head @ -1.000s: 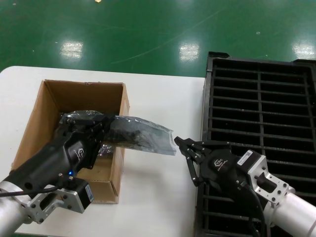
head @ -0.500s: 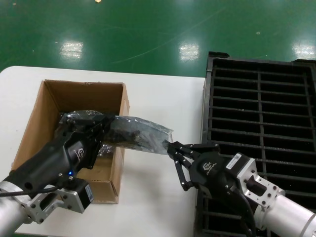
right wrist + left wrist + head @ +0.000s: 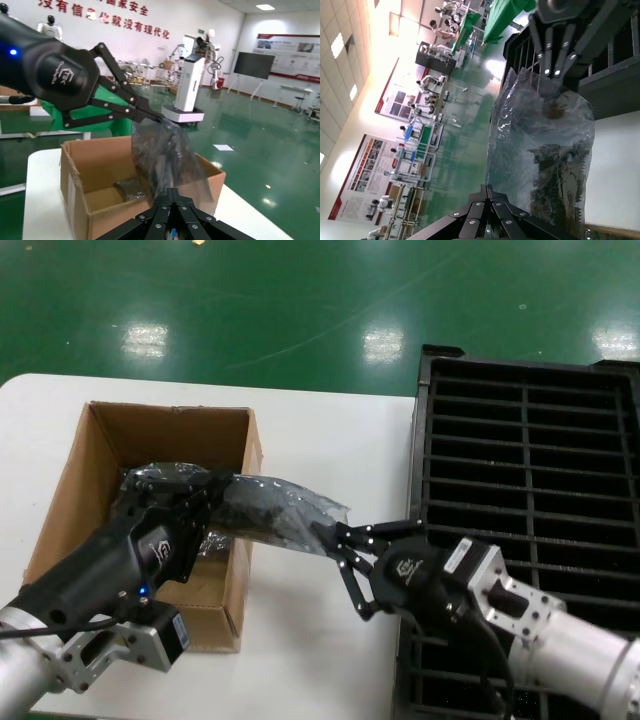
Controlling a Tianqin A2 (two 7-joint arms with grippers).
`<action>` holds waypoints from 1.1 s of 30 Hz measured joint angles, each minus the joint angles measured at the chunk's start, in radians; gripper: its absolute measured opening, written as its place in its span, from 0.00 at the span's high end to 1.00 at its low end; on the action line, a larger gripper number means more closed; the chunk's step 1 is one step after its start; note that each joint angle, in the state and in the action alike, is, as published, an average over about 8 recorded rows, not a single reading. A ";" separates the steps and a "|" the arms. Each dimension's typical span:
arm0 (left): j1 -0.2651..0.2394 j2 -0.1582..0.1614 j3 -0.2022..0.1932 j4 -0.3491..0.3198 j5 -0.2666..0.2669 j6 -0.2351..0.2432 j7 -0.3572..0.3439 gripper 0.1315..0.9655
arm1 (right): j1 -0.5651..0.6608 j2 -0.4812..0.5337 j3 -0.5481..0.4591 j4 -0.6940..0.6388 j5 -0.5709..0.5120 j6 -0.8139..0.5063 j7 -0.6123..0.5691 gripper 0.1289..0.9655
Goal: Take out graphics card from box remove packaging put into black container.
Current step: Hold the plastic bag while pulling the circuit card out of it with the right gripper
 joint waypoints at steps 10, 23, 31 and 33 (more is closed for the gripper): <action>0.000 0.000 0.000 0.000 0.000 0.000 0.000 0.99 | 0.147 -0.019 -0.009 -0.162 0.068 -0.117 -0.028 0.99; 0.000 0.000 0.000 0.000 0.000 0.000 0.000 0.99 | 0.228 -0.050 -0.049 -0.279 0.084 -0.208 -0.027 0.99; 0.000 0.000 0.000 0.000 0.000 0.000 0.000 0.99 | 0.236 -0.050 -0.052 -0.285 0.089 -0.225 0.004 0.98; 0.000 0.000 0.000 0.000 0.000 0.000 0.000 0.99 | 0.238 -0.052 -0.052 -0.288 0.089 -0.224 0.012 0.97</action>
